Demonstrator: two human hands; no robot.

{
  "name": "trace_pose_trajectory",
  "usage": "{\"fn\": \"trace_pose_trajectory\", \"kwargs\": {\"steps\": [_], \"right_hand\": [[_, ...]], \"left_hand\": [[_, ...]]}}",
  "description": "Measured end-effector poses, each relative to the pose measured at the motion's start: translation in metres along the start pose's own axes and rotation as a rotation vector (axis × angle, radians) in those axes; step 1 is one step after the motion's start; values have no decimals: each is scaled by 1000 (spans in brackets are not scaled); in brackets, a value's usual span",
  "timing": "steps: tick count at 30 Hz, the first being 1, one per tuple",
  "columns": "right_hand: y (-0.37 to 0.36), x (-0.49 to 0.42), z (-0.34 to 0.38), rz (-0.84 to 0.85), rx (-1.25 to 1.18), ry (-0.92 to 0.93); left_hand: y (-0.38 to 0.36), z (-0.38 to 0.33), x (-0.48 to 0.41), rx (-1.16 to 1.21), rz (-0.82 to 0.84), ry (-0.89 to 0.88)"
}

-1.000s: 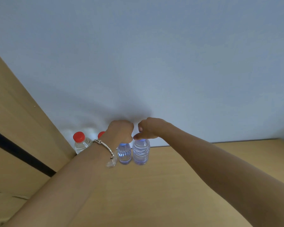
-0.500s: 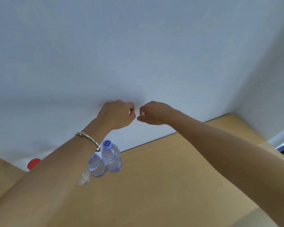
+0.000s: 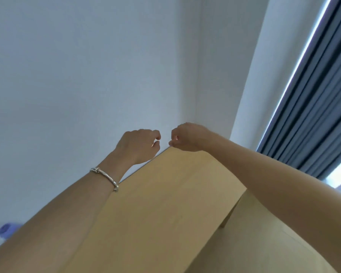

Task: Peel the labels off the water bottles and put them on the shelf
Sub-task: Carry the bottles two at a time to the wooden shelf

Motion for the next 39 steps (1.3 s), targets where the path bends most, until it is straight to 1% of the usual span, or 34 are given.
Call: {"fn": "trace_pose_trajectory", "kwargs": {"steps": [8,11,14,16,18,22,25,31,34,36,39], "right_hand": [[8,150,-189,-14,-49,-276],[20,206,-250,-65,-61,-382],[29,268,-298,-143,-100,-485],[31,312,-327,-189,-135,-554],[28,359,-355,-200,-161,-633],[23,457,-411,-233,-170,-842],[23,527,-448,-237,-159,-986],[13,630,-533,-190,-148,-1233],[6,669,-561,-126,-171,-1315],[6,701,-571,-146,-192,-1369],[8,758,-580,-138,-188,-1467]], "left_hand": [[-6,-225,-27,-30,-14,-278],[-3,-302,-42,-25,-11,-356],[-1,-379,-47,-3,-40,-484],[-2,-432,-46,10,-60,-598],[-2,-489,-43,25,-67,-711],[1,-606,-30,76,-97,-923],[-7,-688,-20,107,-62,-1044],[-44,-837,-30,135,35,-1219],[-56,-907,-49,135,75,-1209],[-60,-951,-44,117,95,-1232],[-58,-1013,-7,117,64,-1385]]}}
Point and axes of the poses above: each hand's wrist, its own x-axis away from the middle knuckle, its own y-axis out of the back of the hand, z = x × y, the point moved 6 cm from there along -x, towards the middle knuckle, and after that the axes turned 11 degrees about y, right-handed, at the moved point
